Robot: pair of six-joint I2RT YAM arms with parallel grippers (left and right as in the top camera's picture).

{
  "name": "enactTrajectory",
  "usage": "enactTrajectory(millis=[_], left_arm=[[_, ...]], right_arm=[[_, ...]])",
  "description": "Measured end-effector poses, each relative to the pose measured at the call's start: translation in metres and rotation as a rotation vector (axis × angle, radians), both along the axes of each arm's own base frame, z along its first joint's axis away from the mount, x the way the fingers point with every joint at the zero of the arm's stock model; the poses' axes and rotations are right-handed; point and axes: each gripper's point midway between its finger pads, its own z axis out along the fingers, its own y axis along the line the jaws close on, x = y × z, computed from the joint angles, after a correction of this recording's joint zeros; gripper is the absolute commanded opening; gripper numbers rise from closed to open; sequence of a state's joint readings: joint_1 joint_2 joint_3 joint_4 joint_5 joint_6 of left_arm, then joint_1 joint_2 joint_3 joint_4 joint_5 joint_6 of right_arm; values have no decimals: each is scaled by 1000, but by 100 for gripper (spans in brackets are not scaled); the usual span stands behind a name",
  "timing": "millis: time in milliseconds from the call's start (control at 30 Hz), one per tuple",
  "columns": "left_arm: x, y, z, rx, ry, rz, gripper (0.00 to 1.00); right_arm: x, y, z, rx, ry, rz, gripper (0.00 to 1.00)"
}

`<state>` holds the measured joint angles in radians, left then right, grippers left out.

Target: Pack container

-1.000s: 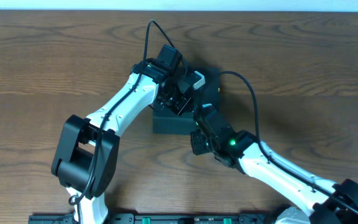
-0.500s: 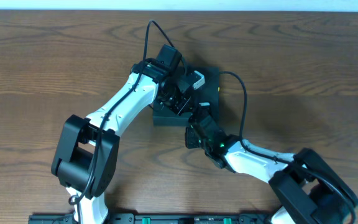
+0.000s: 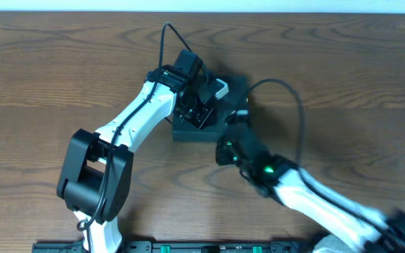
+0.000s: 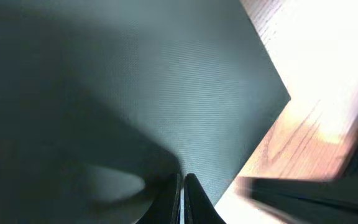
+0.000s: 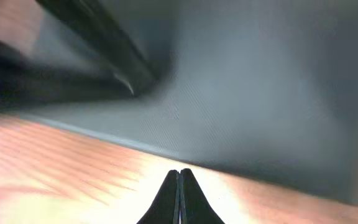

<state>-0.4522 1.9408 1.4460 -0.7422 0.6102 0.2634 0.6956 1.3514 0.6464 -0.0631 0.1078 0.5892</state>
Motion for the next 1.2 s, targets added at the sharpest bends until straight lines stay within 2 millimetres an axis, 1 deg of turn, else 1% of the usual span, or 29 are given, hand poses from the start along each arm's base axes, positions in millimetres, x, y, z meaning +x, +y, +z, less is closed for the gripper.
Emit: enactTrajectory(millis=[33, 100, 167, 200, 267, 333, 400, 433, 500, 533, 600, 633, 667, 700, 733, 767, 800, 900, 1033, 1067, 1200], left_arm=[[1, 2, 0, -2, 8, 14, 6], [4, 6, 2, -3, 23, 42, 6], [14, 14, 6, 0, 21, 81, 6], [21, 18, 11, -4, 14, 106, 6], [45, 26, 32, -24, -31, 161, 6], [71, 35, 60, -53, -96, 224, 6], [91, 52, 82, -54, -153, 300, 6], [102, 66, 94, -44, -187, 356, 6], [121, 99, 113, -15, -250, 478, 6], [129, 120, 120, 8, -274, 550, 6], [139, 155, 126, 54, -299, 663, 6], [143, 172, 126, 77, -301, 718, 8], [145, 182, 125, 93, -303, 748, 23], [146, 192, 124, 108, -302, 778, 51], [148, 202, 123, 122, -302, 808, 95], [149, 207, 123, 128, -301, 827, 95], [149, 212, 123, 137, -303, 842, 95], [147, 216, 120, 151, -287, 861, 95], [133, 217, 111, 185, -224, 859, 95], [132, 217, 110, 187, -220, 859, 95], [132, 218, 110, 189, -219, 859, 95]], right_arm=[[5, -6, 23, 31, -56, -18, 2], [13, -24, 61, 72, -158, -69, 2], [24, -57, 102, 102, -278, -170, 2], [28, -76, 117, 106, -326, -231, 2], [36, -115, 143, 104, -413, -357, 2], [41, -154, 157, 83, -469, -474, 2], [44, -179, 158, 56, -479, -551, 2], [46, -190, 156, 43, -476, -582, 2], [50, -209, 149, 12, -460, -641, 2], [53, -217, 144, 0, -450, -663, 2], [57, -226, 137, -18, -432, -690, 2], [59, -228, 134, -24, -427, -698, 11], [60, -228, 132, -24, -425, -700, 30], [62, -228, 131, -26, -423, -698, 50], [63, -227, 131, -28, -424, -696, 83], [63, -227, 130, -28, -425, -696, 99], [63, -227, 131, -28, -425, -697, 99], [63, -227, 130, -33, -421, -693, 99], [61, -227, 126, -41, -406, -692, 99], [61, -228, 125, -43, -401, -691, 99], [56, -228, 113, -68, -354, -687, 99]])
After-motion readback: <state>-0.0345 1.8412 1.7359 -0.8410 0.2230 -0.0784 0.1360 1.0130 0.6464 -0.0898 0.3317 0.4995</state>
